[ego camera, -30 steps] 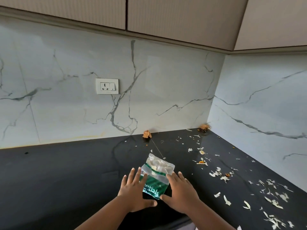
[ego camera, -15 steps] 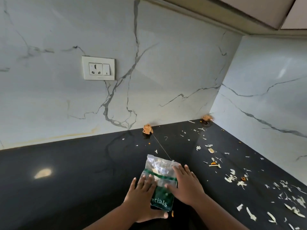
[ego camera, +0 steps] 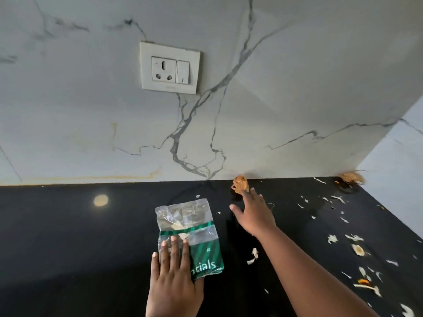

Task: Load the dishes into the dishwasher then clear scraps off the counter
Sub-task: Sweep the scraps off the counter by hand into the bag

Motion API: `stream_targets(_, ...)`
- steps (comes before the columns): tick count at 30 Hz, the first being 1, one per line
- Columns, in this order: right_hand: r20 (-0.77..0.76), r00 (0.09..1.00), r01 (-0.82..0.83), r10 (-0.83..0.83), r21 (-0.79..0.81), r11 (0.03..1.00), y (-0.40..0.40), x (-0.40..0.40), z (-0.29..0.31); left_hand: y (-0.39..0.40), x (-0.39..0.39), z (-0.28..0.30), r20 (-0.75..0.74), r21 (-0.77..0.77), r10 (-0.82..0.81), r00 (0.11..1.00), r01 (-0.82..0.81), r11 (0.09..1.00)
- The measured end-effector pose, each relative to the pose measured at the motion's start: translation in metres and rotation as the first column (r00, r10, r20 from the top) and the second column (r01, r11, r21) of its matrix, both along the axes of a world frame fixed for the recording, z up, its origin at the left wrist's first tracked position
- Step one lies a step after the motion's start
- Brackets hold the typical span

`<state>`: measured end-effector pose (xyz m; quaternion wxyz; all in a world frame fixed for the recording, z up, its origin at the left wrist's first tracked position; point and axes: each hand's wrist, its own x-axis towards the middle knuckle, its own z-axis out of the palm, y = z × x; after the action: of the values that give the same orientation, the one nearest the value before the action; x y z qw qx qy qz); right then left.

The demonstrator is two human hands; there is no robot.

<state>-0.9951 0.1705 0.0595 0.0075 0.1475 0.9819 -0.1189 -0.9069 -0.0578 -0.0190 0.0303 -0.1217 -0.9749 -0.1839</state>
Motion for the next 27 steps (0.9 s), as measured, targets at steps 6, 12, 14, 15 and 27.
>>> stream_targets(6, -0.118, 0.993, 0.015, -0.027, -0.100, 0.995, 0.019, -0.080, -0.010, 0.004, -0.007, -0.011, -0.078, -0.013, 0.029, 0.997, -0.030, 0.999)
stream_targets(12, -0.024, 0.998, 0.051, -0.053, -0.086, 0.995, 0.021, -0.082, -0.002, 0.001, -0.010, -0.016, -0.114, 0.020, 0.046, 0.992, -0.044, 0.999)
stream_targets(14, -0.056, 0.996, 0.067, -0.074, -0.118, 0.991, 0.020, -0.069, 0.004, 0.002, -0.011, -0.012, -0.072, 0.029, 0.034, 0.997, -0.031, 0.999)
stream_targets(15, -0.069, 0.994, 0.073, -0.082, -0.121, 0.990, 0.020, -0.058, 0.008, 0.002, -0.010, -0.008, -0.035, 0.016, 0.017, 0.999, -0.016, 1.000)
stream_targets(27, -0.222, 0.971, 0.062, -0.085, -0.109, 0.992, 0.008, 0.159, 0.023, -0.003, 0.007, 0.036, 0.020, -0.024, -0.048, 0.999, 0.049, 0.999)
